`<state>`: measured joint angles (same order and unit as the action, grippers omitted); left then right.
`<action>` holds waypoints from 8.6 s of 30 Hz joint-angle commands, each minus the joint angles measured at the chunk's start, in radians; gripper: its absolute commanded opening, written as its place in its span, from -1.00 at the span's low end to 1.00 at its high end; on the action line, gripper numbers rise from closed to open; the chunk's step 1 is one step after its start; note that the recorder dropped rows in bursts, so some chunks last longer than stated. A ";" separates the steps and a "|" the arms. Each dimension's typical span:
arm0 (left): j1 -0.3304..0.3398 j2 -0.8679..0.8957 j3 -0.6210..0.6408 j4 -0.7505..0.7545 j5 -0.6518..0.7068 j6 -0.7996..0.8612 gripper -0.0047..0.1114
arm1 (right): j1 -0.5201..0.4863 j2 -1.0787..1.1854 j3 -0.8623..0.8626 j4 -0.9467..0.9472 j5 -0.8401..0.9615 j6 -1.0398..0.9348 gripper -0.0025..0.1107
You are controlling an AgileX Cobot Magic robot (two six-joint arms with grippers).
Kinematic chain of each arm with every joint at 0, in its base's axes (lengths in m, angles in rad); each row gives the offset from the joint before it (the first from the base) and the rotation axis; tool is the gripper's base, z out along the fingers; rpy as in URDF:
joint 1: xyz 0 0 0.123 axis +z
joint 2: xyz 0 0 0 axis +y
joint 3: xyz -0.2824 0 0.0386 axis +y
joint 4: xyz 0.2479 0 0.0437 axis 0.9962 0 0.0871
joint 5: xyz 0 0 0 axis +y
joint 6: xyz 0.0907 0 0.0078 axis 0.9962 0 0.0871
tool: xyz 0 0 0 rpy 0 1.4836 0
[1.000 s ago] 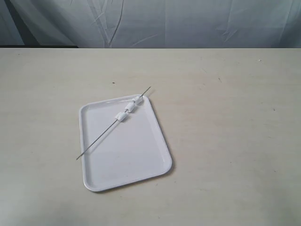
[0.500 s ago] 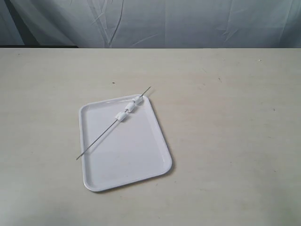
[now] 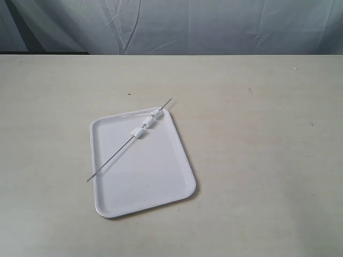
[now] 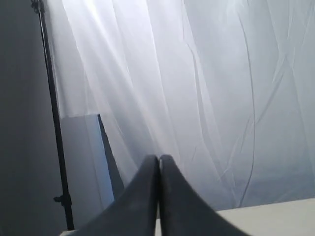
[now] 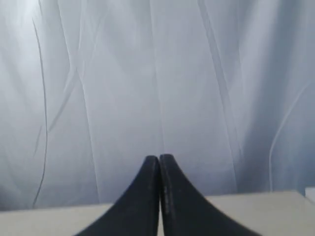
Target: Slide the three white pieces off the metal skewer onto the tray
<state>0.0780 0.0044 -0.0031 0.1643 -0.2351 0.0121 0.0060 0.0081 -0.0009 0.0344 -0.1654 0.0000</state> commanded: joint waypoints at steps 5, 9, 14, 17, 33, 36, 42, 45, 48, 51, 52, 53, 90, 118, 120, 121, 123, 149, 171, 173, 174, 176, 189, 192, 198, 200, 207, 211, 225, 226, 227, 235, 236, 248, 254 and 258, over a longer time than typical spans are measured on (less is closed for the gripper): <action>-0.001 -0.004 0.003 -0.006 -0.089 -0.001 -0.92 | -0.005 -0.004 0.001 0.004 -0.190 0.000 -0.95; -0.001 -0.004 0.003 -0.006 -0.230 -0.019 -0.92 | -0.005 -0.004 0.001 0.004 -0.224 0.000 -0.95; -0.001 -0.004 0.003 -0.004 -0.487 -0.136 -0.92 | -0.005 -0.004 0.001 0.004 -0.290 0.000 -0.95; -0.001 -0.004 -0.004 -0.004 -0.488 -0.134 -0.92 | -0.005 -0.004 0.001 0.004 -0.300 0.031 -0.95; -0.006 0.333 -0.746 0.256 -0.435 -0.257 -0.92 | 0.022 0.188 -0.658 -0.077 -0.196 0.182 -0.95; -0.046 0.514 -0.920 0.415 -0.346 -0.411 -0.92 | 0.085 0.351 -0.869 -0.160 -0.036 0.189 -0.95; -0.115 0.841 -1.107 1.323 -0.149 -1.382 -0.92 | 0.184 0.721 -1.215 -0.123 0.616 0.194 -0.95; -0.117 0.958 -1.094 1.580 -0.343 -1.804 -0.92 | 0.217 0.860 -1.255 -0.103 0.887 0.160 -0.95; -0.119 1.063 -1.044 1.580 -0.508 -1.867 -0.92 | 0.239 0.969 -1.227 -0.062 1.013 0.082 -0.95; -0.122 1.160 -0.981 1.580 -0.564 -1.867 -0.92 | 0.244 1.078 -1.173 0.066 1.058 -0.018 -0.95; -0.122 1.197 -0.949 1.580 -0.564 -1.869 -0.92 | 0.244 1.108 -1.150 0.124 1.060 -0.058 -0.95; -0.122 1.222 -0.928 1.580 -0.562 -1.869 -0.92 | 0.244 1.131 -1.130 0.186 1.059 -0.101 -0.95; -0.361 1.520 -0.745 1.309 0.800 -0.722 -0.92 | 0.244 1.291 -0.842 0.472 0.936 -0.395 -0.95; -0.431 1.968 -1.194 -0.498 1.094 0.441 -0.66 | 0.246 1.291 -0.842 0.596 0.969 -0.459 -0.95; -0.432 1.981 -1.209 -0.513 1.096 0.444 -0.52 | 0.246 1.291 -0.842 0.596 0.966 -0.459 -0.95; -0.440 1.984 -1.213 -0.504 1.094 0.444 -0.45 | 0.246 1.291 -0.842 0.596 0.964 -0.459 -0.95; -0.459 1.986 -1.215 -0.485 1.089 0.455 -0.43 | 0.246 1.291 -0.842 0.596 0.964 -0.459 -0.95; -0.512 2.028 -1.213 -0.363 1.036 0.408 -0.47 | 0.246 1.291 -0.842 0.607 0.976 -0.459 -0.95; -0.512 2.012 -1.213 -0.385 1.092 0.357 -0.92 | 0.246 1.322 -0.781 0.623 0.836 -0.461 -0.95; -0.512 1.983 -1.201 -0.392 1.114 0.352 -0.92 | 0.246 1.342 -0.759 0.639 0.809 -0.461 -0.95; -0.512 1.966 -1.192 -0.395 1.116 0.351 -0.92 | 0.246 1.353 -0.750 0.660 0.801 -0.461 -0.95; -0.512 1.918 -1.166 -0.400 1.116 0.340 -0.92 | 0.246 1.379 -0.736 0.709 0.793 -0.473 -0.95; -0.549 1.612 -0.888 -0.447 1.155 0.277 -0.92 | 0.255 1.595 -0.731 1.004 0.787 -0.588 0.11; -0.581 1.524 -0.799 -0.493 1.103 0.277 -0.92 | 0.308 1.654 -0.731 1.124 0.787 -0.667 0.06; -0.620 1.382 -0.661 -0.569 1.022 0.277 -0.92 | 0.444 1.755 -0.731 1.704 0.808 -1.063 -0.05; -0.620 1.351 -0.629 -0.584 0.988 0.257 -0.92 | 0.464 1.767 -0.758 1.710 0.831 -1.118 -0.04; -0.620 1.259 -0.565 -0.763 0.917 0.321 -0.92 | 0.485 1.770 -0.833 1.710 0.879 -1.092 -0.04; -0.620 1.226 -0.556 -0.830 0.912 0.356 -0.92 | 0.485 1.770 -0.847 1.710 0.886 -1.075 -0.04; -0.620 1.218 -0.556 -0.887 0.913 0.396 -0.92 | 0.485 1.770 -0.862 1.710 0.938 -1.081 -0.10; -0.620 1.218 -0.556 -0.908 0.916 0.414 -0.92 | 0.485 1.770 -0.862 1.710 0.943 -1.083 -0.10; -0.620 1.218 -0.556 -0.940 0.916 0.438 -0.92 | 0.485 1.770 -0.862 1.710 0.948 -1.086 -0.10; -0.620 1.218 -0.556 -0.979 0.934 0.470 -0.92 | 0.485 1.770 -0.862 1.710 0.966 -1.092 -0.10; -0.620 1.218 -0.556 -0.979 0.939 0.470 -0.92 | 0.485 1.770 -0.867 1.710 0.969 -1.092 -0.10; -0.620 1.218 -0.556 -0.975 0.933 0.470 -0.92 | 0.485 1.770 -0.911 1.710 1.007 -1.084 -0.44; -0.620 1.218 -0.556 -0.962 0.901 0.467 -0.92 | 0.485 1.770 -0.911 1.710 1.022 -1.080 -0.53; -0.620 1.218 -0.556 -0.953 0.889 0.467 -0.92 | 0.485 1.770 -0.911 1.710 1.033 -1.080 -0.53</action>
<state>-0.5373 1.2278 -0.5608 -0.7897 0.6695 0.4789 0.4895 1.7767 -0.9060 1.7427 0.8450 -1.0765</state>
